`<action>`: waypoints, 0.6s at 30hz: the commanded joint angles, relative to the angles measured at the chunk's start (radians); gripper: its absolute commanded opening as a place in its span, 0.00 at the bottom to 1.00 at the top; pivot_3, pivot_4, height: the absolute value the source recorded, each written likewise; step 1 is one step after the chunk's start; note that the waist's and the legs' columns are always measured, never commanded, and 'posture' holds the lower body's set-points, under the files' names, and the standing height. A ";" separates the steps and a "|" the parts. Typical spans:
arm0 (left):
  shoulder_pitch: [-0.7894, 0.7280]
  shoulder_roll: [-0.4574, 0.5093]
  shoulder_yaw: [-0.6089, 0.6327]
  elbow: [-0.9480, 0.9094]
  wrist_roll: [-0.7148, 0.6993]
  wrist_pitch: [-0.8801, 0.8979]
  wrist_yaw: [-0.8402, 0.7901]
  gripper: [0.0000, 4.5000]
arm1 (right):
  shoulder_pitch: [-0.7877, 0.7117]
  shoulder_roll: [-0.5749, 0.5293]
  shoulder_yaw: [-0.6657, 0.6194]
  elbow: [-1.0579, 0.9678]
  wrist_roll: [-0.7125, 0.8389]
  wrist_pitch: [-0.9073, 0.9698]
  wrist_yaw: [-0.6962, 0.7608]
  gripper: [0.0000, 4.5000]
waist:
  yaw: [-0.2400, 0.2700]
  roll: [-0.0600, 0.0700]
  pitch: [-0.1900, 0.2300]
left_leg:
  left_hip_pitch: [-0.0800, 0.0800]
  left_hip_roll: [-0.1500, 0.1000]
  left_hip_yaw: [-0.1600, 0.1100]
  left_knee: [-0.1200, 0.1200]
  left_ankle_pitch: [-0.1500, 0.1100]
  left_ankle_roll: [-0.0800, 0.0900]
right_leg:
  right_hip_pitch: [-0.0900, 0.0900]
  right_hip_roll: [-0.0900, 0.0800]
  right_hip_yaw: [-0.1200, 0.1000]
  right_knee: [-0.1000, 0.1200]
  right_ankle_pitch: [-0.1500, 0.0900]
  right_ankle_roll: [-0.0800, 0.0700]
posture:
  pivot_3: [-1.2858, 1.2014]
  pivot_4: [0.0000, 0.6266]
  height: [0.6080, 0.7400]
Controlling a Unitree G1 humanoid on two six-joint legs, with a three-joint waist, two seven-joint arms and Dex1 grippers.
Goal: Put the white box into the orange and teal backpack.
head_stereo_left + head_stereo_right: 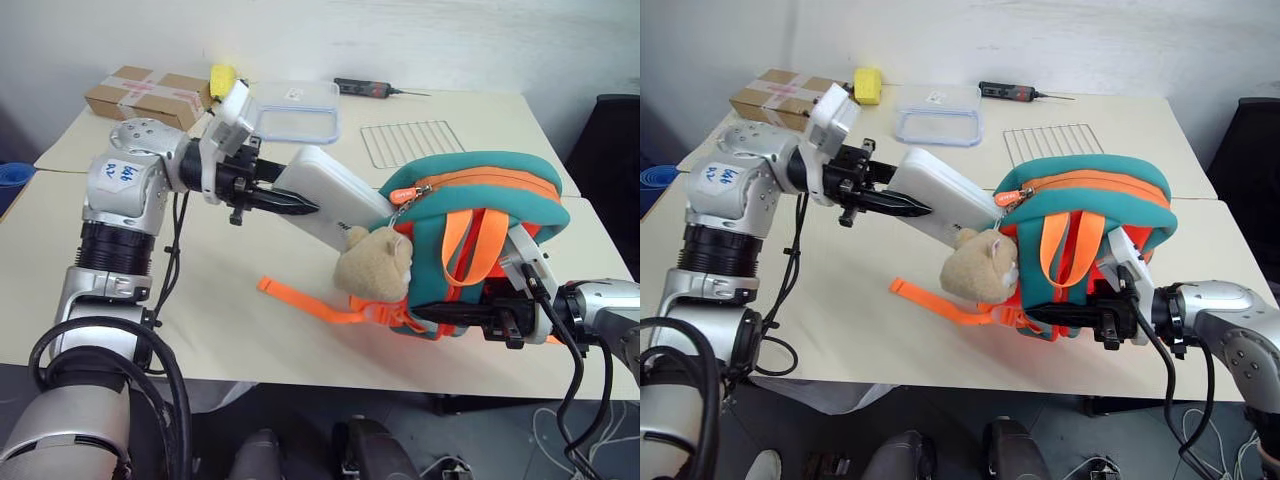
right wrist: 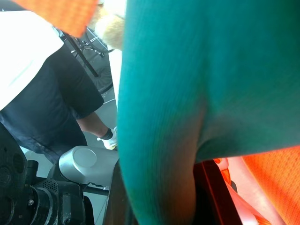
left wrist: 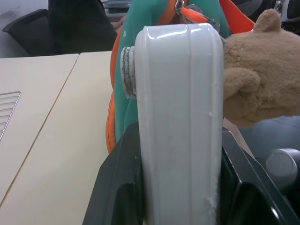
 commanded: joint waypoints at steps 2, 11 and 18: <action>0.007 -0.096 -0.025 -0.052 0.020 -0.029 0.099 0.31 | -0.003 -0.012 -0.035 -0.038 0.017 -0.007 -0.009 0.00 | 0.001 0.000 0.000 | 0.000 0.000 0.000 0.000 0.000 0.000 | 0.000 0.000 0.000 0.000 0.000 0.000 | 0.52 0.24 1.00; 0.052 -0.367 -0.112 -0.054 0.106 -0.078 0.325 0.31 | -0.021 0.019 -0.012 -0.044 0.028 -0.010 -0.058 0.00 | -0.001 0.000 0.000 | -0.001 0.000 0.000 0.000 0.000 0.000 | 0.000 0.001 0.000 0.000 0.000 0.000 | 0.52 0.24 1.00; 0.092 -0.202 -0.042 -0.133 0.087 -0.038 0.284 0.76 | -0.016 0.031 -0.009 -0.044 0.032 -0.010 -0.077 0.00 | -0.009 0.000 0.000 | 0.002 0.000 0.000 -0.002 0.000 -0.001 | 0.000 0.002 0.003 0.001 0.000 0.000 | 0.52 0.24 1.00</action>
